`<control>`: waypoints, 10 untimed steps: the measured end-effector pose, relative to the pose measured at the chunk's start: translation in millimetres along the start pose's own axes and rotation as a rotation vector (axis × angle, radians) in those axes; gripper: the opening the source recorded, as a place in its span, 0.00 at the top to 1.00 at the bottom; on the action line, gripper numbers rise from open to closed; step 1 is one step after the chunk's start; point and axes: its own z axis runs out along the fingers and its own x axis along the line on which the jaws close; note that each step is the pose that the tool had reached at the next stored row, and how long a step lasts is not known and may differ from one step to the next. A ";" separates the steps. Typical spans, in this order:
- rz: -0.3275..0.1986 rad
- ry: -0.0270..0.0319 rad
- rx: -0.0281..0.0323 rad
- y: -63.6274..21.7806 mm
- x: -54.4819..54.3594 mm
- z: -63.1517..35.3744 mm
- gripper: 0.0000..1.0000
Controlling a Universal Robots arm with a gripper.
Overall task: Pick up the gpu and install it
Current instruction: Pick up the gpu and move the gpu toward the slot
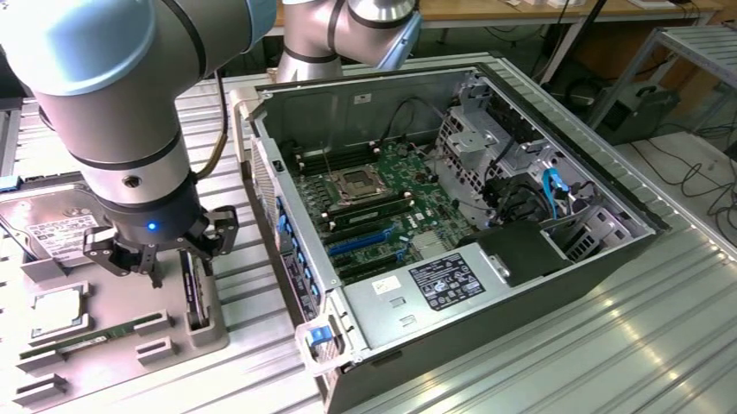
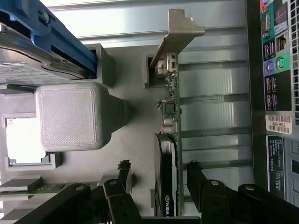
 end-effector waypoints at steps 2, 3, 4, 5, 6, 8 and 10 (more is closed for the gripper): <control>0.000 -0.0001 -0.0001 0.0 0.0 0.1 0.40; 0.000 -0.0001 -0.0001 0.0 0.0 0.1 0.40; 0.000 -0.0001 -0.0001 0.0 0.0 0.1 0.40; 0.000 -0.0002 -0.0001 0.0 0.0 0.1 0.40; 0.000 -0.0001 -0.0001 0.0 0.0 0.1 0.40; 0.000 -0.0002 -0.0001 0.0 0.0 0.1 0.40; 0.000 -0.0001 0.0000 0.0 0.0 0.2 0.40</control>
